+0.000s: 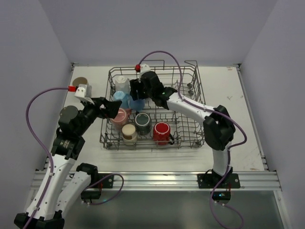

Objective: Unload the cups from the dish rack

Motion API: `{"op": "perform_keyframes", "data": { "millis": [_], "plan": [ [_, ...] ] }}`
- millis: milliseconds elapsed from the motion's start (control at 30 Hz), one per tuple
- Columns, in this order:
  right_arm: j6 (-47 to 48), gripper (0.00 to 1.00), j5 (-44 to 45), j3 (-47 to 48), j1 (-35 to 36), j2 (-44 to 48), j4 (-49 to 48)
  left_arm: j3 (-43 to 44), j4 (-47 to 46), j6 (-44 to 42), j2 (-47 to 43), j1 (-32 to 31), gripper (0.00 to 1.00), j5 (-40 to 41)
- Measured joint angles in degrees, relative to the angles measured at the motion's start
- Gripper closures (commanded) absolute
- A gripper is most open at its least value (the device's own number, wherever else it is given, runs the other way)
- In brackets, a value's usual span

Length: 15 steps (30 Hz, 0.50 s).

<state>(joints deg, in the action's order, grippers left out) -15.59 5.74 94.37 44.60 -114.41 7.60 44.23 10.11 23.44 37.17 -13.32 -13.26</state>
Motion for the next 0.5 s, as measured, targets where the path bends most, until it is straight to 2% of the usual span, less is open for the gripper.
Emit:
{"op": "perform_keyframes", "data": {
  "millis": [133,300,500],
  "plan": [
    [-1.0,0.61,1.0,-2.6,0.0,7.0,-1.6,0.0,-0.4,1.6,1.0,0.0,0.0,-1.7],
    [-3.6,0.62,1.6,-7.6,0.0,20.2,-5.9,0.3,-2.3,6.0,2.6,0.0,0.0,-5.7],
    [-11.6,0.64,-0.8,-18.7,-1.6,36.7,-13.4,0.5,-7.9,14.4,4.8,0.0,0.0,-12.3]
  ]
}}
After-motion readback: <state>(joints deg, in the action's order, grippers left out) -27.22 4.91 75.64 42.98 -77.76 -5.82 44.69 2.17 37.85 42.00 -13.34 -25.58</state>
